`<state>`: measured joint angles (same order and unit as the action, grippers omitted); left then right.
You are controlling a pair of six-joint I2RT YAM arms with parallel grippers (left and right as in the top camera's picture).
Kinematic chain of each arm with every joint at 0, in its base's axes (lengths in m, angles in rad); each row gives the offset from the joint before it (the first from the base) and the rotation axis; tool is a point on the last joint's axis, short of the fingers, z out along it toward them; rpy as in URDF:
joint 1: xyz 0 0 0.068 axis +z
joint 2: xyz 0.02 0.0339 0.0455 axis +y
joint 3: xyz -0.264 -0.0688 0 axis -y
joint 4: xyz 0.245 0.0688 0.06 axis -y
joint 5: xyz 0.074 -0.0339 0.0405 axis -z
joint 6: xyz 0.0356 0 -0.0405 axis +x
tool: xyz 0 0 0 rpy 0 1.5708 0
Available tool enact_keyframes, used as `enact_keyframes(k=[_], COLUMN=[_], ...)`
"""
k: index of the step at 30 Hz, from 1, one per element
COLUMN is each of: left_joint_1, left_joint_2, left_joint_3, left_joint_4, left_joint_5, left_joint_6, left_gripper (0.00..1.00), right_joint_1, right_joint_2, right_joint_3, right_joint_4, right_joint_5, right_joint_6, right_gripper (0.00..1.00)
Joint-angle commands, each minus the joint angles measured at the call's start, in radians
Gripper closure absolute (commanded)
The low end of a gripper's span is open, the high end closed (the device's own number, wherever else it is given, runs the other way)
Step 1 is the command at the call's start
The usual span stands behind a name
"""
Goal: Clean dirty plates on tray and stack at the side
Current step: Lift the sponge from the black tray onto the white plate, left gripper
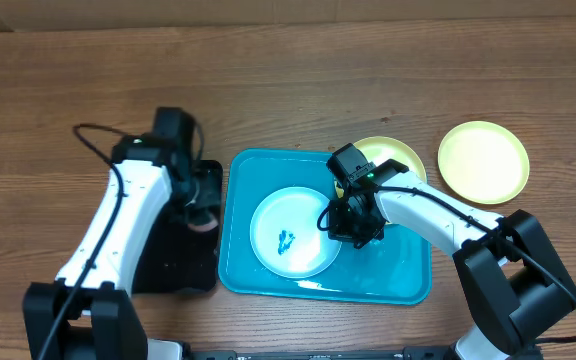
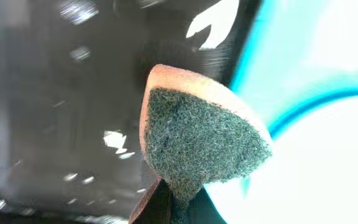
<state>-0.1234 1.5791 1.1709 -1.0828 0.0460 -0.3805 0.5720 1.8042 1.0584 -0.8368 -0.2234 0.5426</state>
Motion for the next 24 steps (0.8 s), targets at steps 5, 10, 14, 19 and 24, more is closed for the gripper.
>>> enact_keyframes(k=[5, 10, 14, 19, 24], left_joint_1=[-0.223, -0.311, -0.345, -0.348, -0.348], left_joint_2=[0.005, 0.042, 0.092, 0.193, 0.287], left_joint_3=[0.027, 0.027, 0.027, 0.027, 0.027], left_joint_4=[0.099, 0.166, 0.195, 0.203, 0.234], left_joint_5=[0.079, 0.121, 0.134, 0.187, 0.362], left_joint_6=[0.035, -0.032, -0.107, -0.173, -0.127], left_gripper=[0.96, 0.96, 0.96, 0.96, 0.96], right_joint_1=[0.01, 0.01, 0.01, 0.01, 0.01], right_joint_2=[0.02, 0.02, 0.02, 0.02, 0.02], right_joint_3=[0.007, 0.007, 0.007, 0.007, 0.007], right_joint_4=[0.013, 0.013, 0.013, 0.013, 0.029], right_joint_5=[0.02, 0.02, 0.02, 0.019, -0.05], right_joint_6=[-0.024, -0.024, -0.024, -0.024, -0.043], right_gripper=[0.96, 0.96, 0.96, 0.96, 0.96])
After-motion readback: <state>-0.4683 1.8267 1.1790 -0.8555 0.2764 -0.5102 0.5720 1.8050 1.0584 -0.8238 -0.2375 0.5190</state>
